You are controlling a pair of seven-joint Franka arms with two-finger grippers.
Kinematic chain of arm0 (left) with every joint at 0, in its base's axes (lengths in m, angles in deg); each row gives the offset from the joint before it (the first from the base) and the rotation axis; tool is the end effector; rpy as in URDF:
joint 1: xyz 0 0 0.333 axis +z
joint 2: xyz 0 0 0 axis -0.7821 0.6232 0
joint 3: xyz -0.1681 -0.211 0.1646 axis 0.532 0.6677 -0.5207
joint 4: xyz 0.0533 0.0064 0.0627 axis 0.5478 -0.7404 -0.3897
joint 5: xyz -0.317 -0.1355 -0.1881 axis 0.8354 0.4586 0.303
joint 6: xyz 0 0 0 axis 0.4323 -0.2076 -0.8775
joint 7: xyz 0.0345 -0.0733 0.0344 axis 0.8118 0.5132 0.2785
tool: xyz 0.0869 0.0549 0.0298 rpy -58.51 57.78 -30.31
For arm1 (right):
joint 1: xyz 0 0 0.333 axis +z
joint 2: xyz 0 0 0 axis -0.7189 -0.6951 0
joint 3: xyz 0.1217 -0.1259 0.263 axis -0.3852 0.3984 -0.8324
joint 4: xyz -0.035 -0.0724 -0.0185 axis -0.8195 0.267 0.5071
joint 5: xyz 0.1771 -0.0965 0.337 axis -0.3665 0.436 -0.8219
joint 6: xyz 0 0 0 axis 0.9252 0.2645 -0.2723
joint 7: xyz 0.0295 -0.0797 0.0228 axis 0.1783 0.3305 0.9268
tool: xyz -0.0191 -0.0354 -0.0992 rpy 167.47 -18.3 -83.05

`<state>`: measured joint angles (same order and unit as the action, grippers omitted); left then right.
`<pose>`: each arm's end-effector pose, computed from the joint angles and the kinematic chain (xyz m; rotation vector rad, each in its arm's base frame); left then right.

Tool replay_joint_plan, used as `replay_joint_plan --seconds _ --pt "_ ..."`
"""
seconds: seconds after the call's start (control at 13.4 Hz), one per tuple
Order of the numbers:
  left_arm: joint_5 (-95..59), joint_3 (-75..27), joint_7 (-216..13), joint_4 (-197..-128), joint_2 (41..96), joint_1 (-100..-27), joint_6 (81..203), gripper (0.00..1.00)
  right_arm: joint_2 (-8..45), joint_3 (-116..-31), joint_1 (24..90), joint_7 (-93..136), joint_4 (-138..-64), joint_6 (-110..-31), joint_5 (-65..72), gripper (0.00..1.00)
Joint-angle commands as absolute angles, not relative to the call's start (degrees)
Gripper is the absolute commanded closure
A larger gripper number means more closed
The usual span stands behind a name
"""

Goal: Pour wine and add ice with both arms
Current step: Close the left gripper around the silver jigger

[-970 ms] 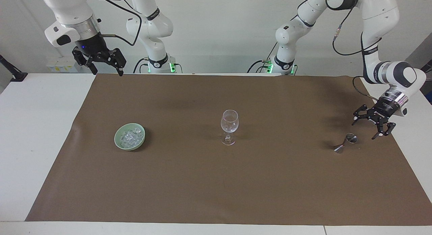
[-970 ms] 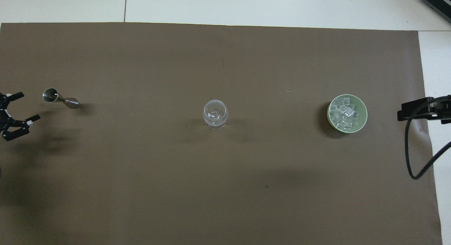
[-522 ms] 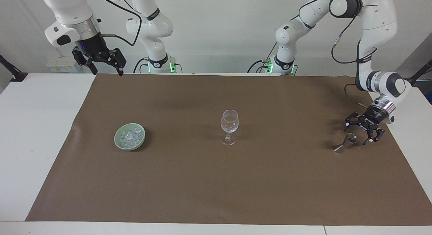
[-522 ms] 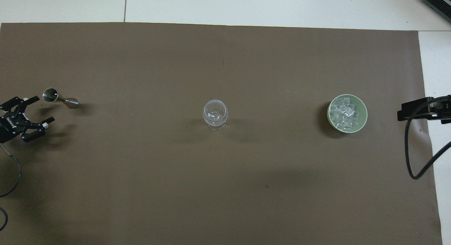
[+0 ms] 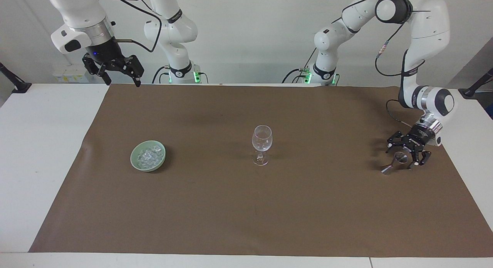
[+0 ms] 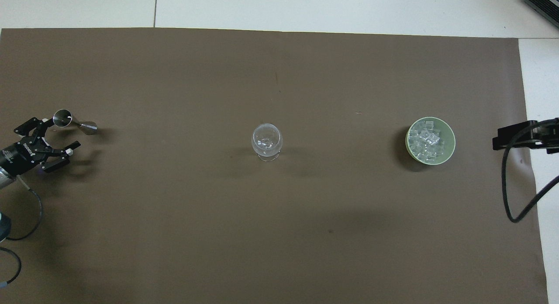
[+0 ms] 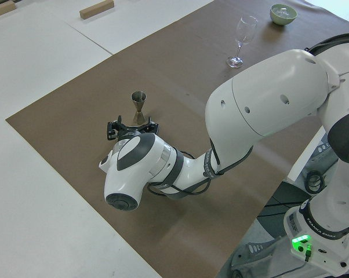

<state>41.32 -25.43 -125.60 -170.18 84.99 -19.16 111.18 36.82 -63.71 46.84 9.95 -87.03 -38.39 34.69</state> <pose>0.5339 0.2284 0.2268 0.8374 1.7180 -0.6471 0.5287 -0.0163 0.6512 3.1348 -0.1339 -0.0283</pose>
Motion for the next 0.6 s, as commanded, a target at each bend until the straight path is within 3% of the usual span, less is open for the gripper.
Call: replay_joint_plan --seconds 0.0,0.52 --pt "44.3 -26.0 -123.8 -171.6 84.9 -20.8 110.8 0.0 37.6 -63.6 46.8 9.2 -87.8 -38.3 33.2 0.0" --pt "46.4 -26.0 -122.4 -171.9 86.4 -21.0 110.6 0.0 37.6 -63.6 46.8 9.2 -87.8 -38.4 33.2 0.0"
